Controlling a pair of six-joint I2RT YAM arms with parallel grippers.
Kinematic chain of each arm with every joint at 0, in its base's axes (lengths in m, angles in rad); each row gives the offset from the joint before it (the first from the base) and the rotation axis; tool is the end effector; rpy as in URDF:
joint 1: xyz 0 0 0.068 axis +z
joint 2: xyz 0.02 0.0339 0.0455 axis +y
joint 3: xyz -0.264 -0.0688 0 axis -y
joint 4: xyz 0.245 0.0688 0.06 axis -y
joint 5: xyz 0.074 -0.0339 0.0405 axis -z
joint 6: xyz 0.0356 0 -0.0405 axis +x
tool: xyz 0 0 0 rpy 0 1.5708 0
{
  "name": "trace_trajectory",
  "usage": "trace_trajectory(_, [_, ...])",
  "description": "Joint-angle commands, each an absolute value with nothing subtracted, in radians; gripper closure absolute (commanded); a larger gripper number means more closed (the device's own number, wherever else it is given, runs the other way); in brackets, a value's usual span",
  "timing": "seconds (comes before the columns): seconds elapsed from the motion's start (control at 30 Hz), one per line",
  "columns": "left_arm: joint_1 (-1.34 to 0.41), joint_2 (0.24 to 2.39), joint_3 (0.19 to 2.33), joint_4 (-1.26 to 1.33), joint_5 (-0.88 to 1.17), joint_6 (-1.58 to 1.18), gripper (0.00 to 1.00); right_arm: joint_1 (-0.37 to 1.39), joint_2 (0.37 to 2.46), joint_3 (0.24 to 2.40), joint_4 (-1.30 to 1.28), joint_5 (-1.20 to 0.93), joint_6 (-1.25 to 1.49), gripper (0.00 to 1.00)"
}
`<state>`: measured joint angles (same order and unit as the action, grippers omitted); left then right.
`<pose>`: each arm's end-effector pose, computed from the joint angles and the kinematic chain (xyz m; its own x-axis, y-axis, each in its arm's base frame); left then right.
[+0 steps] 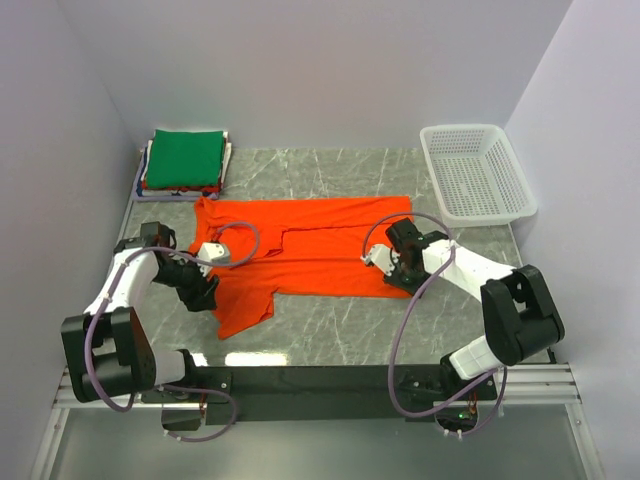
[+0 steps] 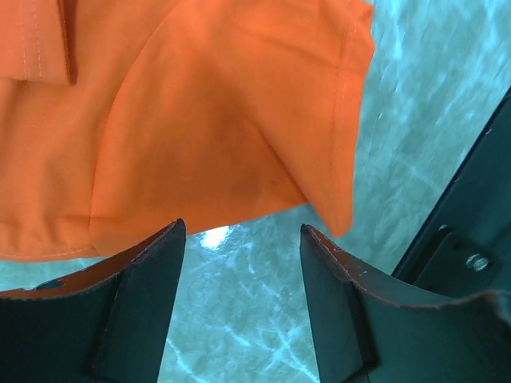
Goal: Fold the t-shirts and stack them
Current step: Fold the tshirt
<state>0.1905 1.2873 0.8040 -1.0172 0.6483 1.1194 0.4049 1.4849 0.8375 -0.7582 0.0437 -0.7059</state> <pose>0.1987 0.0164 0.2041 -0.5256 0.6291 -0.5726 0.8337 0.5149 -0.1996 0.2276 0.0959 0.1685 -0.4390 -0.8932 -0.0972 -0.8826 0.4489 -0.1395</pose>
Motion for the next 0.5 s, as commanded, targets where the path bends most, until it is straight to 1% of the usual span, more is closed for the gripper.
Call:
trace_trajectory(0.0, [0.176,1.259,0.798,-0.997,0.606,1.212,0.35,0.428,1.477,0.815,-0.623,0.092,-0.741,0.69])
trace_trajectory(0.07, [0.176,1.262,0.798,-0.999,0.597,1.213,0.35,0.437,1.486,0.807,-0.621,0.083,-0.738,0.69])
trace_trajectory(0.13, [0.176,1.261,0.793,-1.005,0.586,1.236,0.35,0.443,1.496,0.787,-0.614,0.08,-0.739,0.73])
trace_trajectory(0.27, [0.155,1.232,0.769,-1.025,0.565,1.288,0.34,0.456,1.473,0.77,-0.629,0.075,-0.727,0.75])
trace_trajectory(0.43, [0.095,1.155,0.72,-1.049,0.534,1.334,0.33,0.457,1.402,0.778,-0.669,0.069,-0.713,0.67])
trace_trajectory(0.47, [0.066,1.134,0.701,-1.043,0.526,1.335,0.33,0.459,1.39,0.779,-0.675,0.066,-0.71,0.67])
